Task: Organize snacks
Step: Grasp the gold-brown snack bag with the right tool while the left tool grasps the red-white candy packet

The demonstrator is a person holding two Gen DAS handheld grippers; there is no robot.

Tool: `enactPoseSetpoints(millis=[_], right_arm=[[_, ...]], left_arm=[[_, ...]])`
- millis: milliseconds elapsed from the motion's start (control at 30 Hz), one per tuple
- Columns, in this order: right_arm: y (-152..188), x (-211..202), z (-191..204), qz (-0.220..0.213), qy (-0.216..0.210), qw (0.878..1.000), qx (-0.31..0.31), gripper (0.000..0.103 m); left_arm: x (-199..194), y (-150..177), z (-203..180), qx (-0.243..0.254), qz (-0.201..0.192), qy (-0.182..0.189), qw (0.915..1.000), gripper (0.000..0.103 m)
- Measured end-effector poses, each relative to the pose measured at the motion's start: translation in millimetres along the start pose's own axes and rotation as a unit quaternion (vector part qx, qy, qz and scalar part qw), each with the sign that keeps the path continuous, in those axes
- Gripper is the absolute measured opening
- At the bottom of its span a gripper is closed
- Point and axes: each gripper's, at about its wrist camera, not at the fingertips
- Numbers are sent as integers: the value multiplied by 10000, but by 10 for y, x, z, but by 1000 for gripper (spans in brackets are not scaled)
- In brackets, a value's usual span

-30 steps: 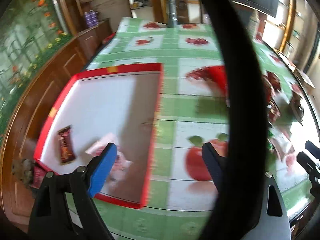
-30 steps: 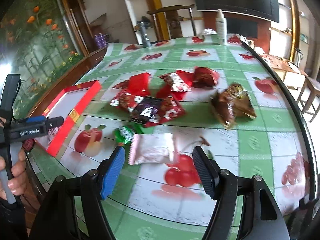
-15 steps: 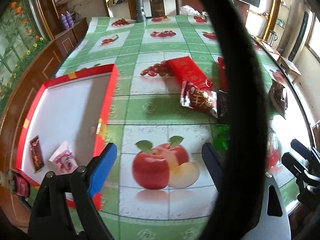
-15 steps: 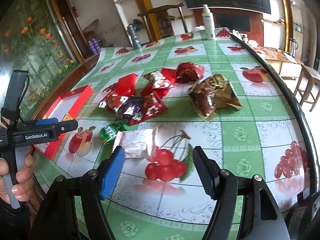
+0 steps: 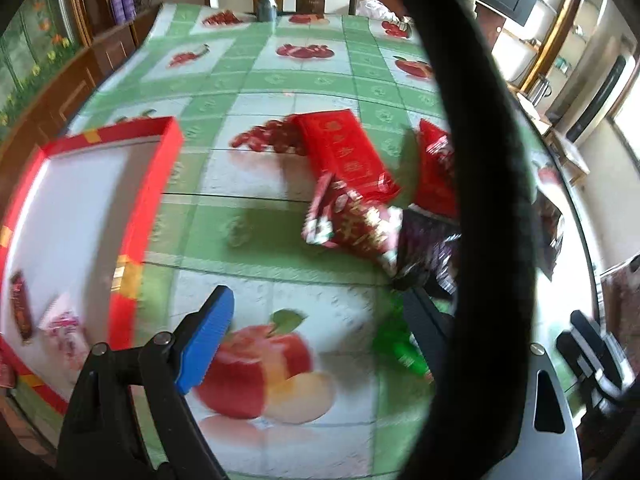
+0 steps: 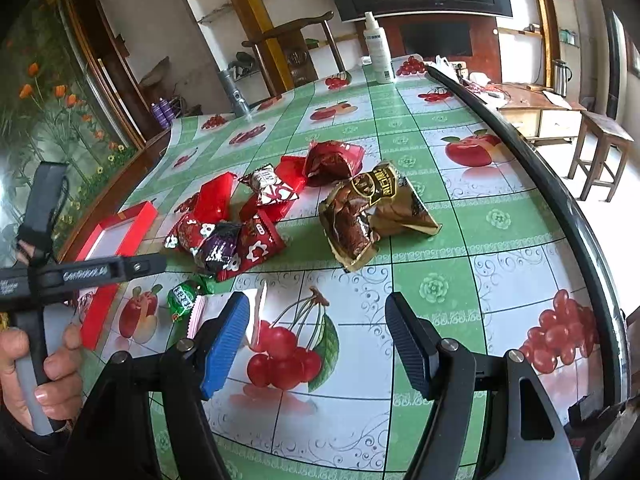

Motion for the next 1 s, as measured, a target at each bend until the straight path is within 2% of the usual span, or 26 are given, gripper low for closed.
enactPoseSetpoints(millis=[267, 400, 567, 600, 633, 667, 767, 800, 833, 967, 1000], right_arm=[[-44, 33, -90, 18, 54, 9999, 93, 70], [-93, 80, -131, 42, 59, 9998, 165, 71], [-166, 147, -113, 53, 63, 9998, 160, 71], [-182, 159, -108, 54, 63, 9998, 153, 71], [-199, 173, -107, 52, 65, 9998, 152, 71], [-217, 188, -108, 53, 72, 9998, 157, 71], [-268, 239, -132, 44, 78, 9997, 223, 71], [-285, 261, -140, 46, 75, 9996, 256, 71], [-306, 290, -147, 64, 59, 9995, 295, 71], [-359, 440, -188, 247, -133, 9976, 633, 71], [-368, 470, -199, 273, -157, 9969, 719, 71]], left_arm=[[297, -266, -34, -757, 379, 495, 9952, 87], [432, -351, -17, -1061, 479, 499, 9919, 87], [494, -472, -86, -1028, 385, 351, 9933, 85], [504, -485, -112, -920, 361, 274, 9947, 80], [511, -492, -145, -770, 327, 196, 9963, 68], [505, -481, -175, -588, 293, 154, 9977, 64], [477, -440, -184, -223, 279, 259, 9990, 46], [465, -420, -169, -137, 295, 270, 9991, 33], [453, -395, -140, -62, 326, 290, 9990, 28], [372, -325, -9, 78, 423, 406, 9982, 28], [361, -319, 20, 67, 470, 447, 9979, 31]])
Point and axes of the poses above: each gripper's, at about its wrist camera, not at the fingertips, and x roughly the way its jaws point, z to its left, y to its underside, and after that the axes turned 5 degrees about -x, right-handed
